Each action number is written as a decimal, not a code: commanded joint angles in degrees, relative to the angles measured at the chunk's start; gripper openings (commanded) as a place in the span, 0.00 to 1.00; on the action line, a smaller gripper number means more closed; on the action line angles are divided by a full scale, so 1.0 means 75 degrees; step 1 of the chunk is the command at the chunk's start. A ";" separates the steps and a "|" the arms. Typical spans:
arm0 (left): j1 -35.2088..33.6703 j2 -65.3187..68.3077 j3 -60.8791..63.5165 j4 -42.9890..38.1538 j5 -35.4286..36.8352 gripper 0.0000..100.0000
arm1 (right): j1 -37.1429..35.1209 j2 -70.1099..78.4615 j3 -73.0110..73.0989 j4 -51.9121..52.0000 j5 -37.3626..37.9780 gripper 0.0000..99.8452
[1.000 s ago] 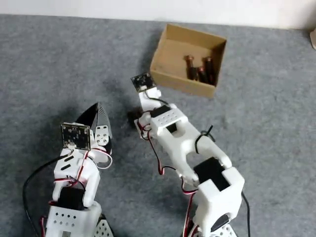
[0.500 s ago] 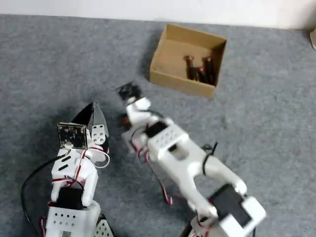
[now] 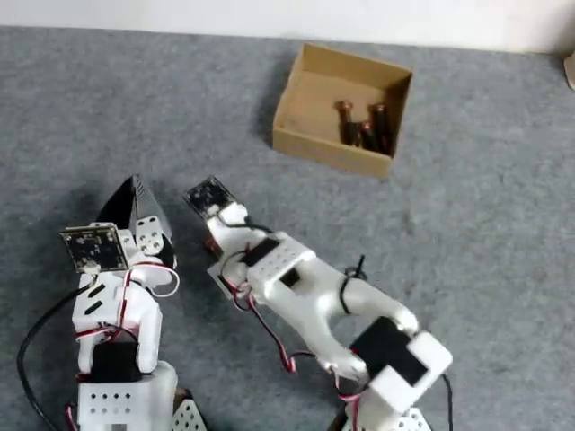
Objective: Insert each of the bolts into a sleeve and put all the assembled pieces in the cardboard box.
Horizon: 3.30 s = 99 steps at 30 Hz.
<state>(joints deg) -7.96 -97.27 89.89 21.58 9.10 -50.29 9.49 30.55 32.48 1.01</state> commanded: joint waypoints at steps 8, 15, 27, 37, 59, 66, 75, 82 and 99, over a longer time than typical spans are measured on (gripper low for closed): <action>-0.0123 -0.0053 -0.0416 0.0023 0.0047 0.01 | 0.0053 0.0440 -0.1483 0.1201 0.0035 0.23; -0.0369 -0.0053 -0.0440 0.0000 0.0070 0.01 | 0.0018 -0.0182 -0.1495 0.1213 0.0023 0.23; -0.0393 -0.0041 -0.0369 0.0012 0.0082 0.01 | 0.0639 -0.0053 -0.2198 0.1201 -0.0469 0.23; -0.0182 -0.0006 -0.0346 0.0012 0.0082 0.01 | 0.1213 0.0193 -0.2210 0.0862 -0.0469 0.23; -0.0018 -0.0041 -0.0182 -0.0012 0.0035 0.01 | 0.1155 0.2878 -0.4718 0.2456 0.0129 0.01; 0.0604 0.0018 -0.0135 0.0035 0.0035 0.01 | 0.1143 0.2760 -0.4777 0.3218 0.0129 0.00; 0.0803 0.0041 -0.0873 0.0914 -0.0903 0.01 | 0.1166 -0.0287 -0.2995 0.3206 0.0305 0.00; 0.1014 -0.0053 -0.1084 0.1020 -0.2884 0.01 | 0.1506 -0.2960 -0.1659 0.3253 0.0985 0.00; 0.1518 0.2620 -0.1975 0.1219 -0.0293 0.01 | 0.3218 -0.7215 0.2127 0.3194 0.1219 0.00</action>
<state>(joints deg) 1.98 -87.78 79.16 34.86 5.14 -28.84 -41.05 45.14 57.10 9.45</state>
